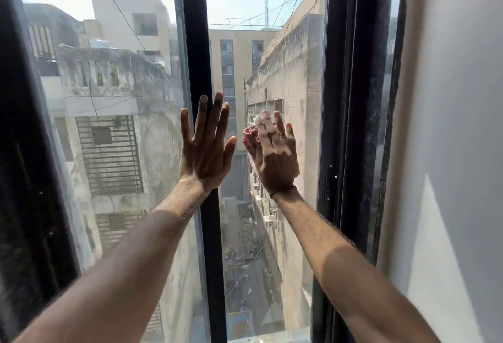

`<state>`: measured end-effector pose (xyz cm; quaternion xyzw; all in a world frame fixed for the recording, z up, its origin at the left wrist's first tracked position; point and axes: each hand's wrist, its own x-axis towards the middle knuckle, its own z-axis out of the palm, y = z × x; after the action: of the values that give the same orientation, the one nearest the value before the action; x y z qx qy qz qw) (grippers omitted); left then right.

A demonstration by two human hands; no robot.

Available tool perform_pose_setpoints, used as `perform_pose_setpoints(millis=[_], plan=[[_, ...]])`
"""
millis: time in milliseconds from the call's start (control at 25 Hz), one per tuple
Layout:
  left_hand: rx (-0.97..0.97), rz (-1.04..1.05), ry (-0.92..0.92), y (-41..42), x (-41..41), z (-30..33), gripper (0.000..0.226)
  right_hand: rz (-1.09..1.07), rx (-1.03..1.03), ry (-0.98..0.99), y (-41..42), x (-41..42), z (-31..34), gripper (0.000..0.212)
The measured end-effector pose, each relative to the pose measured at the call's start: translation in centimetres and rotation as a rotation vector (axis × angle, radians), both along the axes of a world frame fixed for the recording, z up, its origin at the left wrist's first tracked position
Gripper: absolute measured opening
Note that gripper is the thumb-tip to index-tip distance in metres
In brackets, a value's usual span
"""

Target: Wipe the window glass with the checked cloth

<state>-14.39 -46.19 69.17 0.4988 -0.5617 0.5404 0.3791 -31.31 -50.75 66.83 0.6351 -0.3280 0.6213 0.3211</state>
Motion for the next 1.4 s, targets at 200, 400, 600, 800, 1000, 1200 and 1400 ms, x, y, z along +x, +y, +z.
perform_pose_setpoints(millis=[200,400,600,800,1000,1200,1400], plan=[[0.190,-0.184,0.105,4.6,-1.0,-5.0,0.069,0.246,0.228,-0.157,4.2,-0.4,2.2,0.028],[0.663,-0.805,0.935,10.3,-3.2,-9.1,0.050,0.753,0.695,-0.540,9.9,-0.6,-1.4,0.027],[0.955,-1.095,1.407,15.9,-1.0,-15.6,0.030,0.818,1.060,-0.564,14.9,-0.7,-10.5,0.036],[1.240,-0.965,1.673,23.5,4.7,-25.7,0.017,1.133,1.922,-0.361,19.0,1.9,-23.6,0.045],[1.117,-0.614,2.144,32.9,10.2,-41.5,0.026,1.015,2.306,-0.461,25.9,8.6,-40.2,0.039],[0.874,-0.038,2.534,44.7,12.4,-59.0,0.058,0.605,2.515,-0.346,34.6,14.3,-55.9,0.017],[0.824,0.411,2.441,48.6,11.8,-73.2,0.054,0.237,2.349,-0.038,40.1,17.3,-70.1,0.044]])
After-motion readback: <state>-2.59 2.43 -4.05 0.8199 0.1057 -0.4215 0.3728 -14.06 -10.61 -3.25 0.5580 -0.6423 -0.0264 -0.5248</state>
